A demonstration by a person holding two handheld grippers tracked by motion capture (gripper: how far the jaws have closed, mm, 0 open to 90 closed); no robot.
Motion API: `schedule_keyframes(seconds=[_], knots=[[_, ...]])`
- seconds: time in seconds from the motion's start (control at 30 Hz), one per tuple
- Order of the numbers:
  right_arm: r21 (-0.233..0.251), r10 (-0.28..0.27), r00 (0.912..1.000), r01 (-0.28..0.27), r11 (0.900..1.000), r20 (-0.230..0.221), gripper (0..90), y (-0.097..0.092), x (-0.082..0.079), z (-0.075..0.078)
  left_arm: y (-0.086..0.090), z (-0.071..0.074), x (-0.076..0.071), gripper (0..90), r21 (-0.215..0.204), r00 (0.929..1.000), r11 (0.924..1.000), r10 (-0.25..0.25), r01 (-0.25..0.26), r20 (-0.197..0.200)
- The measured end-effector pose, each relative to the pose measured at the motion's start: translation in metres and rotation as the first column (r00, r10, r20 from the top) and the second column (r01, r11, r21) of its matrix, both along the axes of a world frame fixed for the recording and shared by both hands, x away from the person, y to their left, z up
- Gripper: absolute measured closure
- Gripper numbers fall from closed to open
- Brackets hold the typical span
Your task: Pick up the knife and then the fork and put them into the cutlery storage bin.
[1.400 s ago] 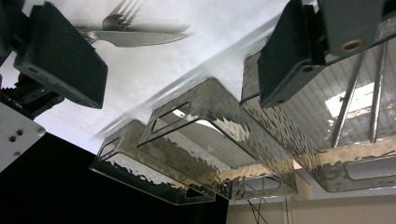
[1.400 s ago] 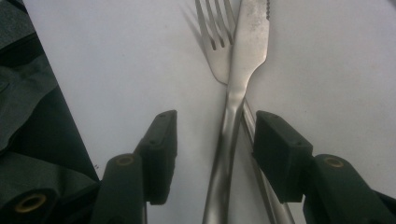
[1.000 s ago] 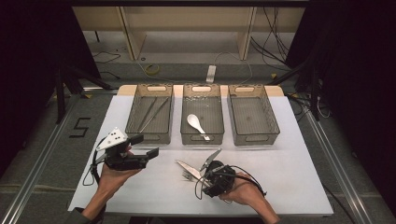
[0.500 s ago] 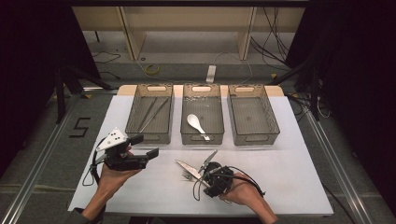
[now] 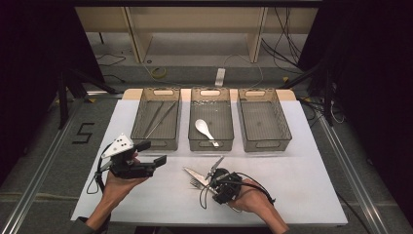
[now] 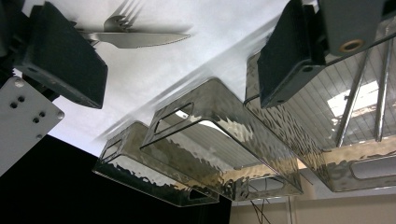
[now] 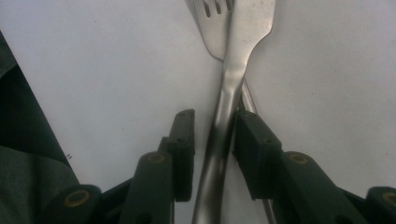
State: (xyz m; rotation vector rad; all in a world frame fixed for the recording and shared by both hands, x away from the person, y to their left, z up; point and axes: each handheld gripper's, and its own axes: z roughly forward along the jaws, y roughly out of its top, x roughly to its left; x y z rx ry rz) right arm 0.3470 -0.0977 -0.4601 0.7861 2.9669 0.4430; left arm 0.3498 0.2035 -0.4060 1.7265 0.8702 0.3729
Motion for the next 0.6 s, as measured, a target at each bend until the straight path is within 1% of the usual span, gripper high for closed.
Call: schedule_keyframes(seconds=[0.23, 0.3, 0.4, 0.47, 0.6], knots=[[-0.002, -0.013, 0.9999, 0.013, 0.9999, -0.001, 71.3, 0.0002, 0.0011, -0.0001, 0.0004, -0.0001, 0.0000, 15.6, 0.001, 1.0000, 1.0000, 0.000, 0.000, 0.000], [-0.007, -0.007, 1.0000, 0.007, 1.0000, 0.000, 71.6, 0.0003, 0.0017, -0.0002, 0.0004, -0.0001, -0.0001, 15.6, 0.003, 1.0000, 1.0000, -0.001, 0.001, 0.000], [-0.012, -0.024, 0.9997, 0.024, 0.9996, -0.002, 72.4, 0.0022, 0.0006, 0.0002, 0.0004, 0.0001, -0.0002, 15.6, 0.004, 1.0000, 1.0000, 0.000, 0.000, 0.000], [-0.014, -0.019, 0.9998, 0.019, 0.9997, 0.006, 73.1, 0.0023, 0.0009, -0.0001, 0.0006, 0.0001, -0.0003, 15.6, 0.002, 1.0000, 1.0000, 0.000, 0.000, 0.000], [-0.017, -0.026, 0.9997, 0.026, 0.9995, 0.004, 75.3, 0.0025, 0.0012, 0.0002, 0.0008, 0.0001, -0.0002, 15.6, 0.003, 1.0000, 1.0000, 0.001, -0.001, 0.000]])
